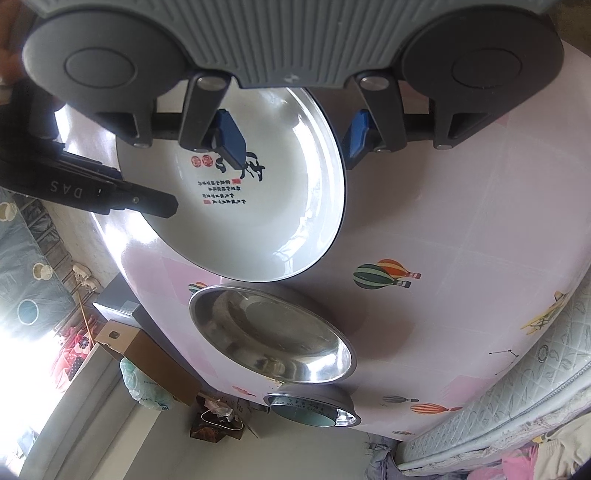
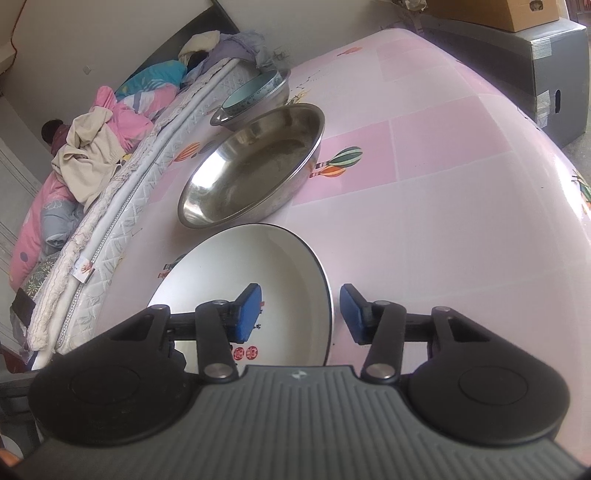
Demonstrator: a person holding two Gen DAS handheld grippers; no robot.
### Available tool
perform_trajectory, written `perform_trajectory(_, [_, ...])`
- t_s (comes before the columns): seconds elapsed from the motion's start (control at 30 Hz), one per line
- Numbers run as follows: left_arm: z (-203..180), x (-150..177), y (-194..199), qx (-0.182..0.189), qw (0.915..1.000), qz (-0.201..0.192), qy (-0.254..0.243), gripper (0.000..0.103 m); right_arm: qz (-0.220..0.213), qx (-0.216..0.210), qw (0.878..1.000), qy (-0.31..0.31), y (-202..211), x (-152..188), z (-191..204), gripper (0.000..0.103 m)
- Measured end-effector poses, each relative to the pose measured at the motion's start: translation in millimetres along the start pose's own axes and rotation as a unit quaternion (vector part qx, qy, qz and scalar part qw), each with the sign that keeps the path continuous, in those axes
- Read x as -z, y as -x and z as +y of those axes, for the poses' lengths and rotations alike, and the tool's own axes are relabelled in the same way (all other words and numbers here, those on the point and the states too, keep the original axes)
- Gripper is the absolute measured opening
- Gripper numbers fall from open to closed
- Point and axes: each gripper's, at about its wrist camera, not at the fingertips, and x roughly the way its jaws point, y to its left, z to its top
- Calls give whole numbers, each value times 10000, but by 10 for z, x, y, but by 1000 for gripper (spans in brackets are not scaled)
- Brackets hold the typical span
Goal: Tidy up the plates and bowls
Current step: 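Lift the white plate with both grippers and carry it toward the bowl stack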
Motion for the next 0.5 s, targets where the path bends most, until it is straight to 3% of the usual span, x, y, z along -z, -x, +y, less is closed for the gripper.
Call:
perform_trajectory(0.27, [-55, 5, -38, -323, 9991, -49, -257, 42, -1, 66, 9999, 89, 19, 76, -32, 24])
perform_trajectory(0.5, [-31, 0, -19, -342, 9993, -28, -164, 34, -28, 116, 9997, 219, 5, 99, 9, 21])
